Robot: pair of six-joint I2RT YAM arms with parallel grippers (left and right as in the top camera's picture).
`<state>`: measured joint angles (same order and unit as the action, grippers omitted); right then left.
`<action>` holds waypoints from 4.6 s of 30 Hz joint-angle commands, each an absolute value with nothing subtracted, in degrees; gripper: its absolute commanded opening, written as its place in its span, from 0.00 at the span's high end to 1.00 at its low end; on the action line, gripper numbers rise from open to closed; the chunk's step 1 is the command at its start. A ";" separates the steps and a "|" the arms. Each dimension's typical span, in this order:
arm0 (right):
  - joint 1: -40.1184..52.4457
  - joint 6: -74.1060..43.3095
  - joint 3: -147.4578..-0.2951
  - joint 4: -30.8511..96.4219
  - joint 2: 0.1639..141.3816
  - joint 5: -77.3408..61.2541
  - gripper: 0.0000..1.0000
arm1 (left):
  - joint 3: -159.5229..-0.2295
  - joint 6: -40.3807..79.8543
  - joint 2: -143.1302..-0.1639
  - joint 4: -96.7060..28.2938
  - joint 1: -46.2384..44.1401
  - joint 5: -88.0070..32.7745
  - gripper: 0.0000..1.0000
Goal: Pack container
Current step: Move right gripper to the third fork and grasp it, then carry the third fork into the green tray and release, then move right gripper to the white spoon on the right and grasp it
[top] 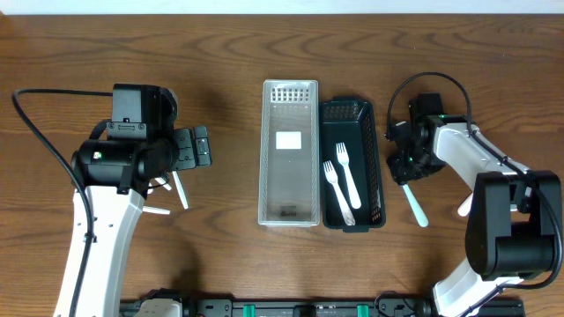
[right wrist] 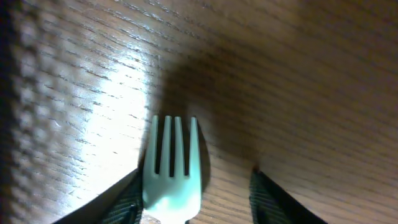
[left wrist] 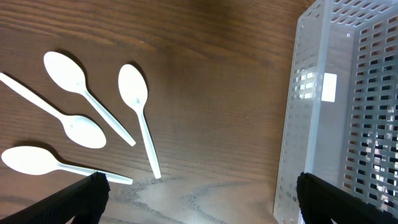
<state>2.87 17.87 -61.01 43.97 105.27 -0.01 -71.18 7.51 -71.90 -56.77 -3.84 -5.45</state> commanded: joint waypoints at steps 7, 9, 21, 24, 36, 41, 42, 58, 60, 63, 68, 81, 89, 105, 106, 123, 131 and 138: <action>3.07 18.50 -60.58 44.05 107.02 -1.72 0.51 | -72.23 7.60 -72.25 -56.95 -3.55 -5.34 0.02; 3.07 18.50 -60.58 44.07 107.02 -1.72 0.52 | -72.23 7.60 -72.25 -56.95 -3.55 -5.34 0.02; 3.07 18.48 -60.58 44.07 107.00 -1.72 0.60 | -72.23 7.60 -72.25 -56.95 -3.55 -5.34 0.02; 3.07 18.48 -60.58 44.05 107.02 -1.72 0.62 | -72.23 7.60 -72.25 -56.95 -3.55 -5.34 0.02; 3.07 18.46 -60.58 43.40 107.00 -1.72 0.73 | -72.23 7.60 -72.25 -56.95 -3.55 -5.34 0.02; 3.07 18.24 -60.58 43.05 107.00 -1.72 0.83 | -72.23 7.60 -72.25 -56.95 -3.55 -5.34 0.02; 3.07 18.24 -60.60 43.03 107.00 -1.72 0.85 | -72.23 7.60 -72.25 -56.95 -3.55 -5.34 0.02; 3.33 5.78 -79.68 55.37 101.12 -1.52 0.99 | -72.23 7.60 -72.25 -56.86 -3.55 -5.34 0.02; 4.32 2.13 -86.56 58.96 99.94 -1.48 0.99 | -72.23 7.60 -72.25 -56.75 -3.55 -5.34 0.02; 7.14 -3.31 -95.74 63.92 99.22 -0.10 0.99 | -72.23 7.60 -72.25 -56.51 -3.55 -5.37 0.02; 13.26 -17.23 -101.30 68.47 99.22 1.72 0.99 | -72.23 7.60 -72.25 -56.51 -3.55 -5.37 0.02; 22.63 -29.32 -87.07 67.96 102.96 5.32 0.99 | -72.23 7.60 -72.25 -56.53 -3.55 -5.37 0.02; 22.55 -26.00 -85.89 63.66 102.98 4.01 0.50 | -72.23 7.60 -72.25 -56.51 -3.55 -5.37 0.02; 0.10 -26.28 -107.77 80.60 101.71 13.43 0.34 | -72.23 7.60 -72.25 -56.53 -3.55 -5.37 0.02; -2.28 -26.74 -106.98 80.44 101.71 13.32 0.32 | -72.23 7.60 -72.25 -56.53 -3.55 -5.37 0.02; -28.03 -15.53 -77.23 54.15 102.02 3.38 0.12 | -72.23 7.62 -72.25 -56.53 -3.55 -5.37 0.02; -28.38 -10.81 -66.61 43.44 102.06 3.38 0.12 | -72.23 7.64 -72.25 -56.53 -3.55 -5.37 0.02; -28.45 -6.59 -65.54 41.06 105.25 2.76 0.17 | -72.23 7.64 -72.25 -56.55 -3.55 -5.39 0.02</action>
<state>-28.27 -9.93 -65.93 41.43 103.00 3.53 -71.18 7.51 -71.92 -56.51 -3.84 -5.45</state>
